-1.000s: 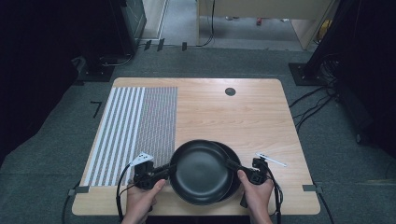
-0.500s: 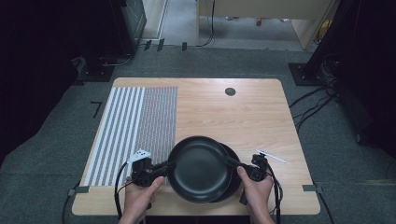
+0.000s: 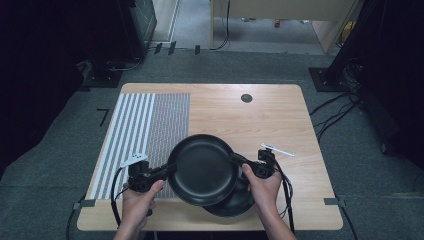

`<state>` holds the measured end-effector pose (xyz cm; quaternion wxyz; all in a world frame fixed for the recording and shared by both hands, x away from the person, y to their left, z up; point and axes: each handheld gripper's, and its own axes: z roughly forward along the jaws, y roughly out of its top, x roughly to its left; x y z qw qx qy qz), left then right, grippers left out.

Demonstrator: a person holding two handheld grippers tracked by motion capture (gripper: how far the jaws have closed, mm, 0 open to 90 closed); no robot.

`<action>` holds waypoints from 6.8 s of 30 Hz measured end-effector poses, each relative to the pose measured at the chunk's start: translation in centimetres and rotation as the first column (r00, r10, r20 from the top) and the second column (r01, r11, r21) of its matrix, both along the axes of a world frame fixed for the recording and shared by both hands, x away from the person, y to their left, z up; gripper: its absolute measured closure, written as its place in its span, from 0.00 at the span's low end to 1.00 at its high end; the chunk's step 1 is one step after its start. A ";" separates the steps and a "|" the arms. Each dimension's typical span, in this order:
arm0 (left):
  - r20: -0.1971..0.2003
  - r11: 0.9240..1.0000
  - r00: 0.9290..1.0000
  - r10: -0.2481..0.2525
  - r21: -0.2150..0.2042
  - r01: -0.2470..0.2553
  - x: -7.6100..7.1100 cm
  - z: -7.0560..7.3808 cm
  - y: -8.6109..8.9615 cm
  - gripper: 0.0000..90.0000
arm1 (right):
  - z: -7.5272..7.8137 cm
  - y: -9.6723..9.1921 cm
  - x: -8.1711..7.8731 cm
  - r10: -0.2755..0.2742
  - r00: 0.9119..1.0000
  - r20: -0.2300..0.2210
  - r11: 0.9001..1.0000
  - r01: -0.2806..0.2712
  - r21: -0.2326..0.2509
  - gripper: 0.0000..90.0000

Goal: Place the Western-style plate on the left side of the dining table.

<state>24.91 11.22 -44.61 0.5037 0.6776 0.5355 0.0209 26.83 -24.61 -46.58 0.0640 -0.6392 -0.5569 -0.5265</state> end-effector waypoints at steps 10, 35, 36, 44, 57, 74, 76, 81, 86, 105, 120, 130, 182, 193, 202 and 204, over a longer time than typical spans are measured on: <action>0.006 0.997 0.997 0.071 -0.022 -0.071 1.4 0.7 3.2 0.84 | 1.3 3.4 3.4 0.048 0.999 -0.005 0.999 -0.048 -0.004 0.91; -0.044 0.954 0.954 0.295 -0.044 -0.297 5.4 -1.6 12.4 0.84 | 0.8 14.8 13.7 0.203 0.977 -0.061 0.975 -0.208 -0.078 0.91; -0.044 0.954 0.954 0.295 -0.044 -0.297 5.4 -1.6 12.4 0.84 | 0.7 15.1 14.0 0.208 0.976 -0.063 0.974 -0.213 -0.082 0.90; -0.069 0.934 0.933 0.353 -0.031 -0.355 6.9 -3.3 13.8 0.84 | -1.2 17.4 16.8 0.239 0.965 -0.104 0.963 -0.250 -0.100 0.89; -0.109 0.897 0.895 0.433 -0.049 -0.440 8.6 -5.3 15.5 0.85 | -3.2 19.9 19.4 0.249 0.961 -0.117 0.959 -0.262 -0.109 0.89; -0.077 0.880 0.877 0.474 0.038 -0.473 9.8 -6.5 14.2 0.81 | -4.7 20.6 21.3 0.215 0.971 -0.109 0.966 -0.228 -0.122 0.86; -0.075 0.879 0.876 0.477 0.048 -0.475 9.9 -6.6 14.0 0.80 | -4.6 20.6 21.4 0.198 0.975 -0.099 0.971 -0.209 -0.117 0.86; -0.085 0.877 0.873 0.481 0.064 -0.477 10.1 -6.9 13.9 0.78 | -4.7 20.9 21.7 0.197 0.977 -0.081 0.966 -0.207 -0.152 0.87; -0.082 0.877 0.873 0.480 0.078 -0.475 10.1 -7.0 13.7 0.76 | -5.2 21.1 21.8 0.191 0.981 -0.034 0.964 -0.194 -0.181 0.88; 0.062 0.856 0.895 0.442 0.271 -0.441 9.3 -5.4 11.4 0.38 | -0.8 19.0 19.7 0.190 0.971 0.145 0.935 -0.134 -0.328 0.55; 0.071 0.849 0.906 0.417 0.324 -0.416 7.2 -3.8 9.3 0.16 | 1.6 12.9 15.2 0.253 0.947 0.197 0.911 -0.165 -0.378 0.33; 0.098 0.858 0.914 0.393 0.318 -0.403 5.3 -3.3 8.7 0.15 | 2.4 10.0 12.8 0.243 0.941 0.235 0.914 -0.141 -0.380 0.32; 0.137 0.827 0.924 0.358 0.413 -0.381 -0.9 -6.5 8.7 0.15 | -1.7 -7.7 2.6 0.014 0.966 0.259 0.905 0.098 -0.415 0.28; 0.136 0.823 0.929 0.346 0.432 -0.369 -1.7 -6.7 9.3 0.14 | -2.7 -10.9 1.0 -0.037 0.969 0.245 0.889 0.144 -0.435 0.27; 0.138 0.812 0.928 0.346 0.451 -0.370 -2.4 -6.9 10.0 0.14 | -3.7 -14.4 -0.7 -0.092 0.969 0.228 0.860 0.193 -0.473 0.27; 0.138 0.811 0.927 0.348 0.452 -0.371 -2.5 -6.9 10.1 0.14 | -3.9 -15.1 -1.1 -0.106 0.969 0.221 0.854 0.203 -0.479 0.27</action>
